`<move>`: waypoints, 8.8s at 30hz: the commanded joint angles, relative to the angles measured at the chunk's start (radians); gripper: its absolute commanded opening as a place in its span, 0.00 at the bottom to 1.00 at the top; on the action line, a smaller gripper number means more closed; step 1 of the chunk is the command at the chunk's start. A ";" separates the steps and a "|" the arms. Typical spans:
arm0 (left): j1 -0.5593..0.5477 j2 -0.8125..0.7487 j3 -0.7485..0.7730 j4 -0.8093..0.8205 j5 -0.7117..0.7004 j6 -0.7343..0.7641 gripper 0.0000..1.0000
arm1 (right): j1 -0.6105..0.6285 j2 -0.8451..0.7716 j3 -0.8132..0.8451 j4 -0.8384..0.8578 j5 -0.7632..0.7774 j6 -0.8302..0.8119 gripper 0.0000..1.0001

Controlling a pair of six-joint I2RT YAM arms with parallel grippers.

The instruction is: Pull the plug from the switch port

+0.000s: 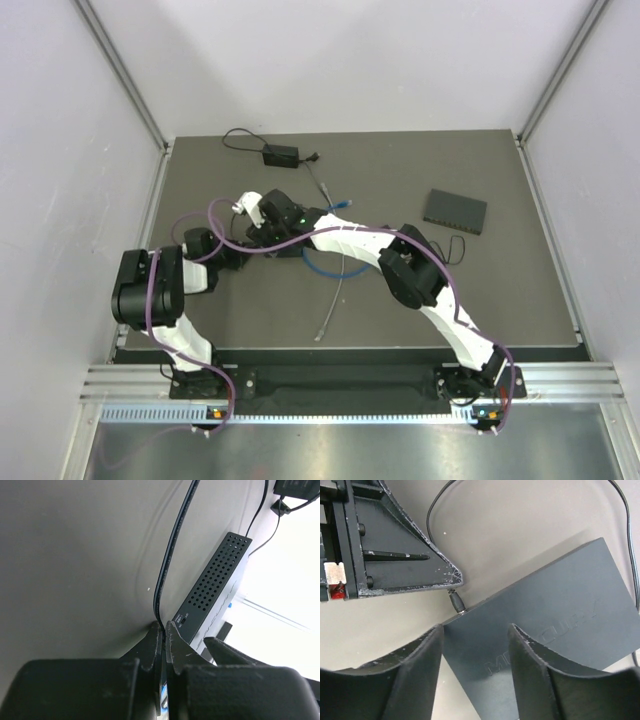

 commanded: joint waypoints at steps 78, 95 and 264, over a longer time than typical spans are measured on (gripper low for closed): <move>0.010 -0.171 0.112 -0.370 -0.220 0.177 0.00 | 0.006 -0.207 -0.250 0.140 0.140 0.118 0.61; -0.075 -0.026 0.494 -0.475 -0.269 0.567 0.00 | -0.349 -0.457 -0.382 0.070 -0.211 0.382 0.67; -0.327 -0.730 0.163 -0.703 -0.020 0.486 0.99 | -0.238 -0.914 -0.966 0.123 -0.088 0.463 1.00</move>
